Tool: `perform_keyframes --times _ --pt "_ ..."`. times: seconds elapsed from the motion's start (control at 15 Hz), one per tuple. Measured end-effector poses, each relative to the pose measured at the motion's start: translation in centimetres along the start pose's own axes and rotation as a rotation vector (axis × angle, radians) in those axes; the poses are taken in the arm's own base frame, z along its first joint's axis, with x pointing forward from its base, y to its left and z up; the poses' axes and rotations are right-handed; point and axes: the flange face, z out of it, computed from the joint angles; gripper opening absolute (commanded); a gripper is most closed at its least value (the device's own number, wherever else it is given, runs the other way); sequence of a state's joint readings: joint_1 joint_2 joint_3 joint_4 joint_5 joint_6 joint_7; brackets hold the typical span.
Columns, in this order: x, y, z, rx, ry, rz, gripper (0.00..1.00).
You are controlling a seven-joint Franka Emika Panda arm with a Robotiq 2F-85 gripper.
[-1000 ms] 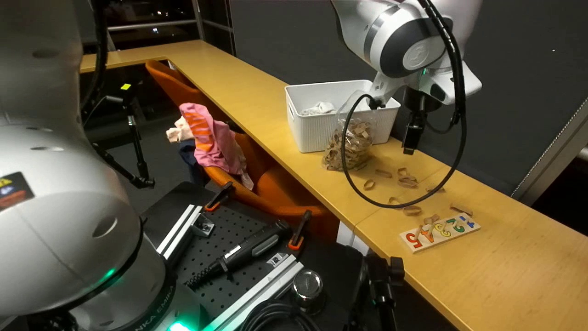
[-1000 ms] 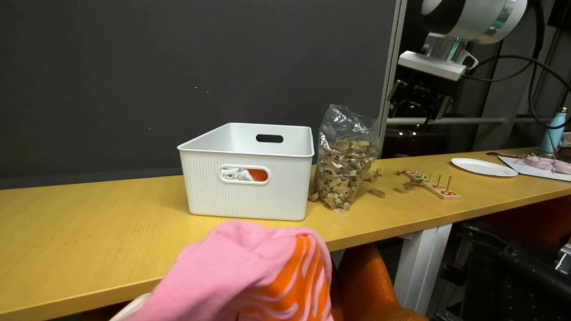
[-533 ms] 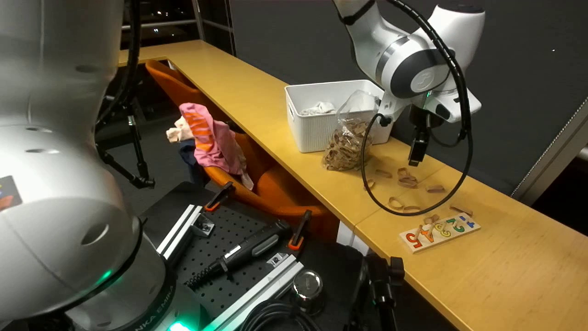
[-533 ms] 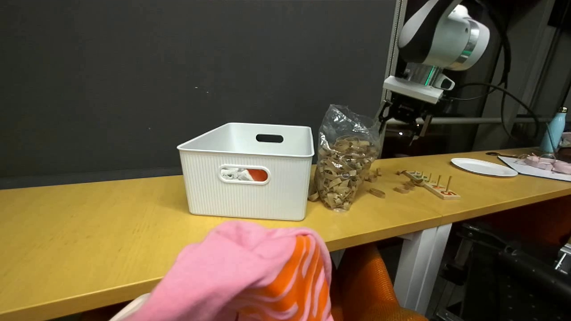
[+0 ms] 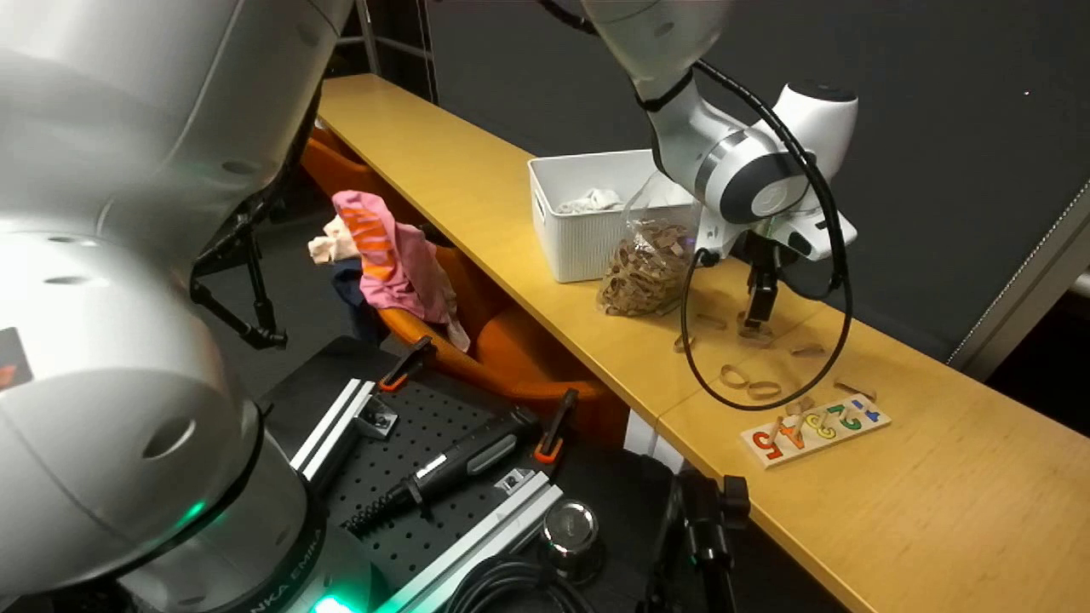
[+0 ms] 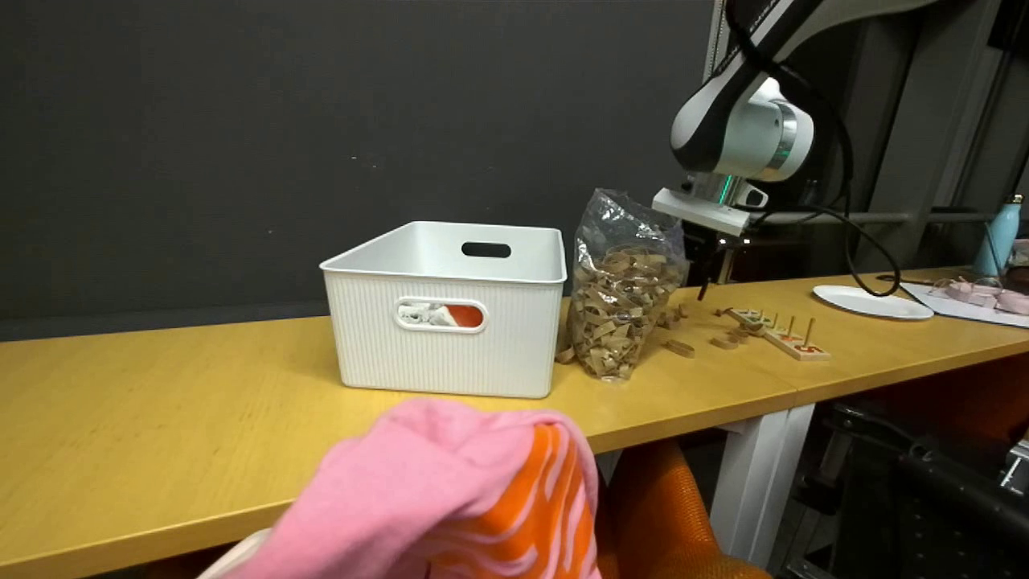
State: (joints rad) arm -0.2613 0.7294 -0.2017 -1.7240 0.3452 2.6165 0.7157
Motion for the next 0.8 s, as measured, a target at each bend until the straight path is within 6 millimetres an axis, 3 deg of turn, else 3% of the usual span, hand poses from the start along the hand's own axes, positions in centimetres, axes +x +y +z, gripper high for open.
perform_keyframes --times 0.33,0.8 --pt "0.8 -0.7 3.0 -0.023 -0.014 -0.026 1.00" --pt "1.3 -2.1 5.4 -0.037 -0.031 -0.054 1.00"
